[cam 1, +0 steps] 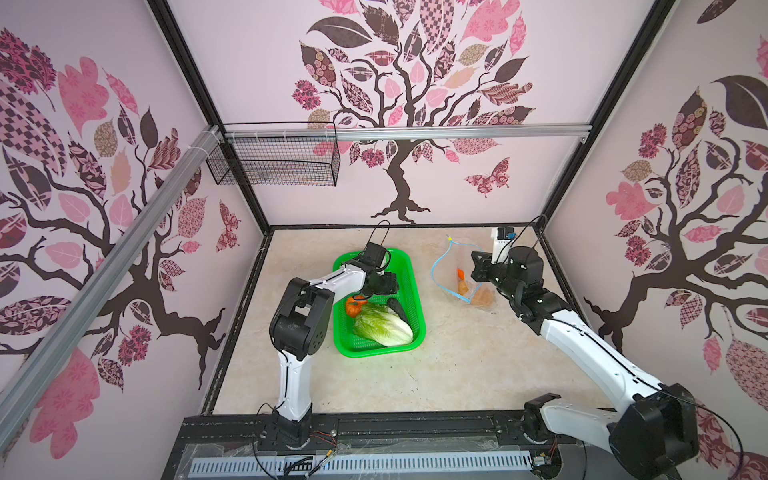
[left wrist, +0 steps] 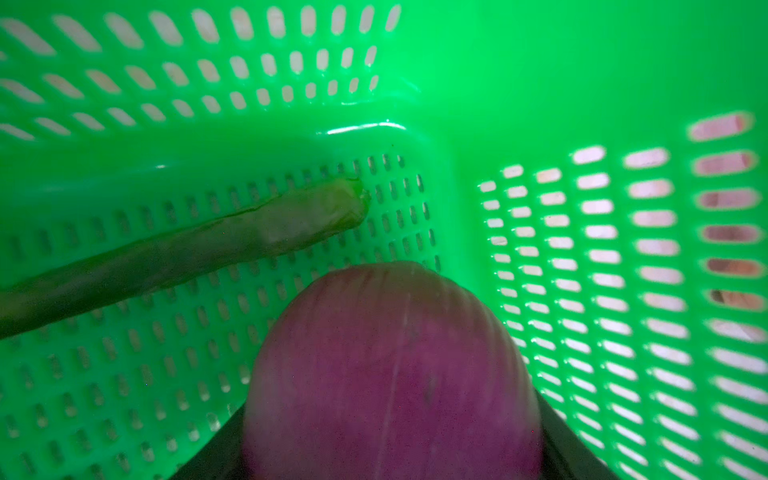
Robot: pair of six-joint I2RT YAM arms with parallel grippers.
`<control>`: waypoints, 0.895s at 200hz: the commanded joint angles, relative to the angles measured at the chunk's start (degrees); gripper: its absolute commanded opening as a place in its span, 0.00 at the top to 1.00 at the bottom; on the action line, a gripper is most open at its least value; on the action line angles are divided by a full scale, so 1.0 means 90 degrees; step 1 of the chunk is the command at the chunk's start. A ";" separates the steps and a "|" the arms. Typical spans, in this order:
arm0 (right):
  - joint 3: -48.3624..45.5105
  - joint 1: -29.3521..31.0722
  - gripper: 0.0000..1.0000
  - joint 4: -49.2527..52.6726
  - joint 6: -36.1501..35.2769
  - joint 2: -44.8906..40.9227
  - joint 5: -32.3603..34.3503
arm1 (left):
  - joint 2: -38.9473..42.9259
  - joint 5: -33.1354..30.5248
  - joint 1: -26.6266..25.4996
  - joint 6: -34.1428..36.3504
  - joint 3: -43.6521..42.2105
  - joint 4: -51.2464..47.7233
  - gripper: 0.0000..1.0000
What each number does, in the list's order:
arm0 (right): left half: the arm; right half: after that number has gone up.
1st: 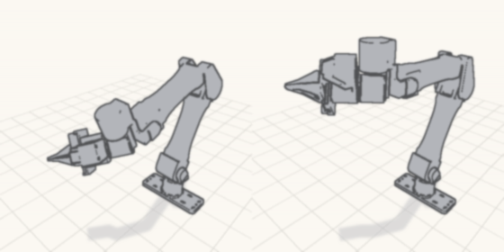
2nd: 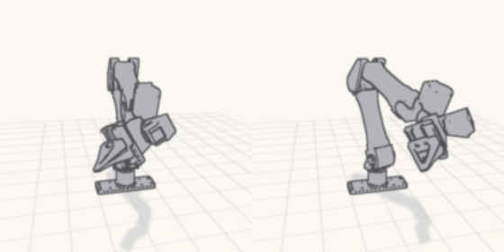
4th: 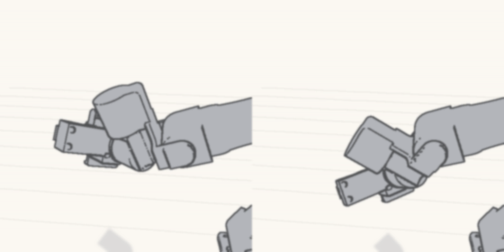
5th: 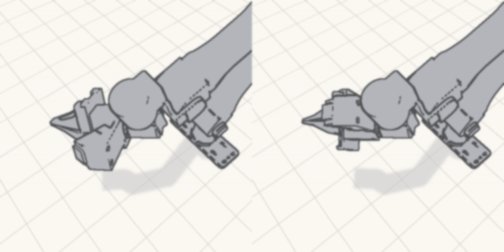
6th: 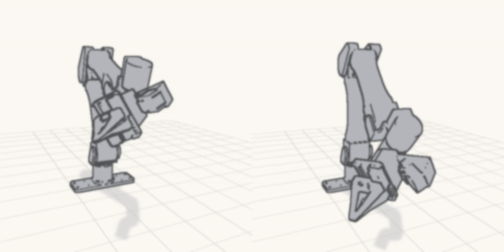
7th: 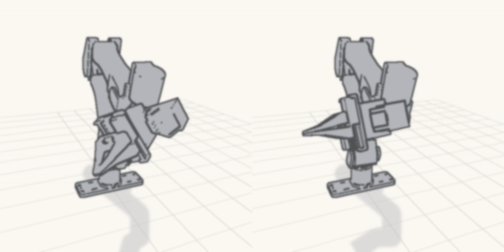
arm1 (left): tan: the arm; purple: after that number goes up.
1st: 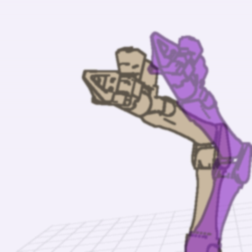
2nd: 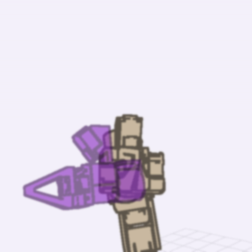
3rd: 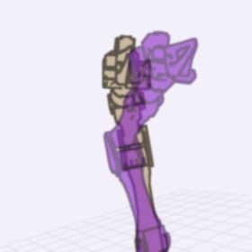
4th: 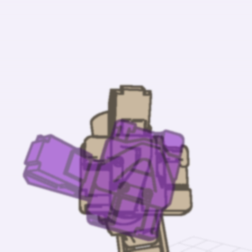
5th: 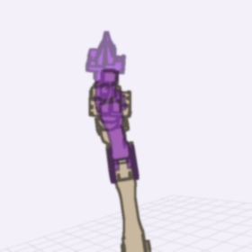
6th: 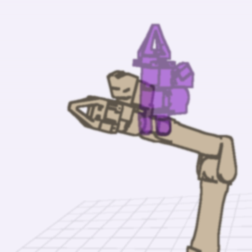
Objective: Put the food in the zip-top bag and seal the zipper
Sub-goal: 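Carry the red onion with the left gripper into the bag mouth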
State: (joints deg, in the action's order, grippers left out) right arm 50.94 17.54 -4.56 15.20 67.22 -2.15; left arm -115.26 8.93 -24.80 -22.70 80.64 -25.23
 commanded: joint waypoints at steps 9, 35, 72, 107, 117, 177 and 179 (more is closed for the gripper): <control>0.0032 -0.0025 1.00 -0.0079 -0.0048 -0.0108 0.0063 | 0.0664 -0.0168 -0.0008 0.0032 -0.0141 0.0041 0.42; 0.0032 -0.0025 1.00 -0.0080 -0.0039 -0.0086 0.0052 | 0.1159 -0.0184 -0.0008 0.0061 -0.0227 -0.0008 0.42; 0.0036 -0.0025 1.00 -0.0087 -0.0010 -0.0070 0.0012 | 0.1970 0.0109 -0.0015 0.0037 -0.0411 0.0101 0.43; 0.0025 -0.0025 1.00 -0.0109 0.0013 -0.0067 -0.0073 | 0.2651 0.0731 -0.0105 -0.0121 -0.0523 0.0563 0.44; 0.0024 -0.0025 1.00 -0.0123 0.0025 -0.0067 -0.0105 | 0.2798 0.0785 -0.0246 -0.0081 -0.0481 0.0647 0.44; 0.0000 -0.0025 1.00 -0.0158 0.0042 -0.0057 -0.0195 | 0.2908 0.0858 -0.1437 0.0405 0.0358 0.0605 0.43; 0.0003 -0.0025 1.00 -0.0160 0.0043 -0.0057 -0.0199 | 0.2893 0.0867 -0.1476 0.0423 0.0386 0.0601 0.43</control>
State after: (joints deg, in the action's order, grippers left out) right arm 50.94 17.54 -5.02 15.27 67.22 -3.20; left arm -89.14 14.96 -34.81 -21.58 78.81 -21.08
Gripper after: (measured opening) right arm 0.042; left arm 0.710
